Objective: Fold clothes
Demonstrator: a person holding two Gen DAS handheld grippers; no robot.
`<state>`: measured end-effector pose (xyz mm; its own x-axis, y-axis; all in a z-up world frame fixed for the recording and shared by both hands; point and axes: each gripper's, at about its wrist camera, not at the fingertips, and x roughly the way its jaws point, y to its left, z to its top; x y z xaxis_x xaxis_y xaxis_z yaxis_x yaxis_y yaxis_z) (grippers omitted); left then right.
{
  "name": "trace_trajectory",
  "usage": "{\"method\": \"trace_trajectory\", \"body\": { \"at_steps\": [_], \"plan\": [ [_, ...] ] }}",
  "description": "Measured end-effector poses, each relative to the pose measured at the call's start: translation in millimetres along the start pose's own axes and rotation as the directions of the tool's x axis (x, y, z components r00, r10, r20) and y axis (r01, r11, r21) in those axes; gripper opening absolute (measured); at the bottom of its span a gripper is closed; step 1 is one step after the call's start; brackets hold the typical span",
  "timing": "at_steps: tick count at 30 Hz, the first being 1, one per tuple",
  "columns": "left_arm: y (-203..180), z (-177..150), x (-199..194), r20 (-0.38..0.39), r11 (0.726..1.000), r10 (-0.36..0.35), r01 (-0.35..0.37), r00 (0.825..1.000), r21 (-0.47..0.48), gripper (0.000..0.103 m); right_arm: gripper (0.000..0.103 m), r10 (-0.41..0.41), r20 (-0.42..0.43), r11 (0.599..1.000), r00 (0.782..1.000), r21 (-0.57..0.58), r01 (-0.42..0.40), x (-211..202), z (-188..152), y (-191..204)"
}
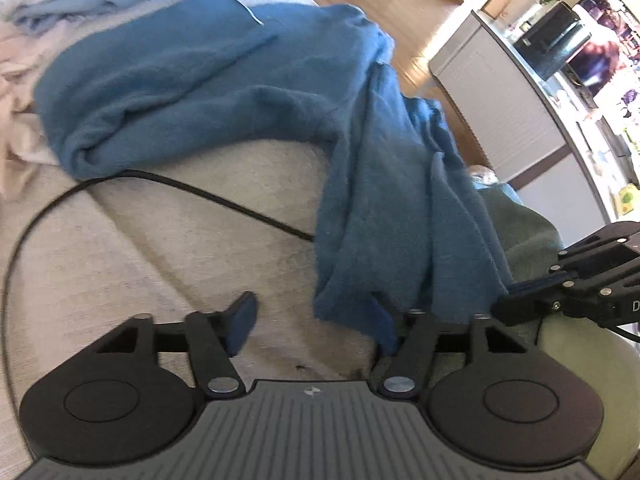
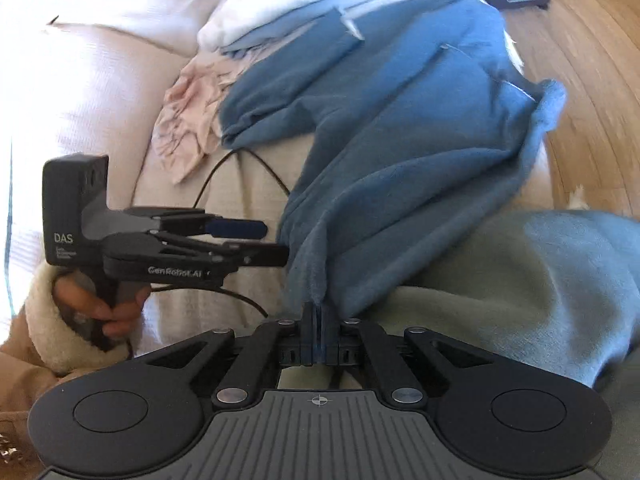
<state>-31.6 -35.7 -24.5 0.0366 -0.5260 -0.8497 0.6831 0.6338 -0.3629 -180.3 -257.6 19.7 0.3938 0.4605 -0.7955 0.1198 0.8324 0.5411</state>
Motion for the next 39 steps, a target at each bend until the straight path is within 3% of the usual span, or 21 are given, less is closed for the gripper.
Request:
{"method": "trace_trajectory", "body": {
  "at_steps": [3, 4, 5, 6, 8, 9, 10, 11, 14, 16, 17, 19, 22, 25, 28, 29, 31, 33, 34, 36, 39],
  "plan": [
    [3.3, 4.0, 8.8, 0.003, 0.999, -0.038, 0.038, 0.999, -0.030, 0.064, 0.009, -0.016, 0.011, 1.000, 1.000, -0.018, 0.016, 0.4, 1.0, 6.8],
    [4.0, 5.0, 9.9, 0.012, 0.998, -0.052, 0.052, 0.999, -0.039, 0.058, 0.010, -0.046, 0.019, 0.998, 0.999, -0.046, 0.047, 0.3, 1.7, 12.2],
    [4.2, 5.2, 10.8, 0.016, 0.996, -0.074, 0.075, 0.997, -0.048, 0.040, 0.010, -0.069, 0.028, 0.994, 0.997, -0.077, 0.071, -0.5, 2.4, 18.1],
    [4.4, 5.3, 11.8, 0.019, 0.993, -0.098, 0.099, 0.995, -0.058, 0.031, 0.013, -0.090, 0.039, 0.990, 0.995, -0.106, 0.094, -1.2, 3.2, 23.9],
    [3.2, 4.1, 12.2, 0.015, 0.993, -0.101, 0.102, 0.995, -0.064, 0.019, 0.029, -0.108, 0.058, 0.984, 0.992, -0.136, 0.115, -1.1, 5.8, 30.3],
    [2.6, 3.5, 12.4, 0.013, 0.993, -0.102, 0.102, 0.995, -0.066, 0.014, 0.045, -0.121, 0.067, 0.980, 0.990, -0.149, 0.130, -0.8, 7.0, 32.8],
    [3.3, 3.0, 11.0, 0.018, 0.991, -0.110, 0.111, 0.994, -0.073, 0.013, 0.054, -0.145, 0.078, 0.974, 0.986, -0.165, 0.156, 1.0, 8.2, 35.5],
    [4.0, 2.6, 9.4, 0.024, 0.990, -0.119, 0.121, 0.993, -0.079, 0.012, 0.054, -0.156, 0.084, 0.969, 0.984, -0.178, 0.169, 2.1, 8.9, 36.5],
    [8.7, 6.5, -5.1, 0.052, 0.987, -0.129, 0.133, 0.990, -0.087, 0.010, 0.051, -0.133, 0.062, 0.968, 0.989, -0.208, 0.143, 11.2, 12.3, 38.0],
    [12.6, 12.1, -19.4, 0.075, 0.988, -0.121, 0.128, 0.990, -0.087, 0.009, 0.004, -0.118, 0.012, 0.971, 0.993, -0.210, 0.118, 22.1, 13.1, 39.0],
    [14.9, 16.8, -29.8, 0.088, 0.991, -0.103, 0.110, 0.991, -0.077, 0.008, 0.003, -0.102, -0.013, 0.976, 0.995, -0.196, 0.098, 25.6, 13.3, 39.2],
    [15.2, 26.1, -54.1, 0.122, 0.996, -0.074, 0.078, 0.990, -0.031, 0.008, 0.003, 0.002, -0.007, 0.985, 1.000, -0.175, -0.003, 20.6, 13.0, 49.1],
    [13.6, 36.9, -92.8, 0.125, 0.999, 0.001, -0.006, 0.992, 0.044, 0.008, 0.003, 0.165, 0.024, 0.975, 0.986, -0.153, -0.160, 11.1, 17.6, 70.4],
    [19.6, 35.9, -90.8, 0.060, 0.988, 0.119, -0.124, 0.991, 0.088, 0.009, 0.011, 0.226, -0.025, 0.964, 0.974, -0.138, -0.228, 28.9, 21.6, 88.0],
    [48.9, 18.9, -50.8, -0.061, 0.984, 0.175, -0.172, 0.983, 0.052, 0.013, 0.012, 0.173, -0.119, 0.975, 0.978, -0.117, -0.187, 67.9, 19.7, 92.8],
    [55.8, 12.9, -36.9, -0.092, 0.983, 0.181, -0.179, 0.979, 0.032, 0.021, 0.012, 0.147, -0.148, 0.980, 0.978, -0.112, -0.164, 79.8, 18.5, 92.7],
    [64.6, 2.8, -17.3, -0.117, 0.982, 0.185, -0.187, 0.976, 0.001, 0.025, 0.014, 0.121, -0.185, 0.986, 0.975, -0.092, -0.140, 87.6, 17.0, 88.2],
    [63.7, 2.1, -20.9, -0.100, 0.983, 0.182, -0.183, 0.978, -0.006, 0.027, 0.025, 0.122, -0.161, 0.986, 0.979, -0.090, -0.138, 71.2, 18.0, 81.8],
    [63.5, 3.6, -25.5, -0.095, 0.982, 0.185, -0.187, 0.978, -0.009, 0.035, 0.041, 0.121, -0.147, 0.987, 0.982, -0.090, -0.135, 62.5, 18.5, 78.7],
    [62.8, 7.2, -39.2, -0.069, 0.974, 0.228, -0.228, 0.971, 0.008, 0.047, 0.055, 0.097, -0.092, 0.989, 0.991, -0.106, -0.106, 37.0, 19.4, 73.3],
    [64.5, 12.7, -60.3, -0.023, 0.967, 0.254, -0.254, 0.967, 0.012, 0.048, 0.055, 0.065, 0.037, 0.995, 0.997, -0.080, -0.062, -9.0, 22.6, 50.4]
  ]
}}
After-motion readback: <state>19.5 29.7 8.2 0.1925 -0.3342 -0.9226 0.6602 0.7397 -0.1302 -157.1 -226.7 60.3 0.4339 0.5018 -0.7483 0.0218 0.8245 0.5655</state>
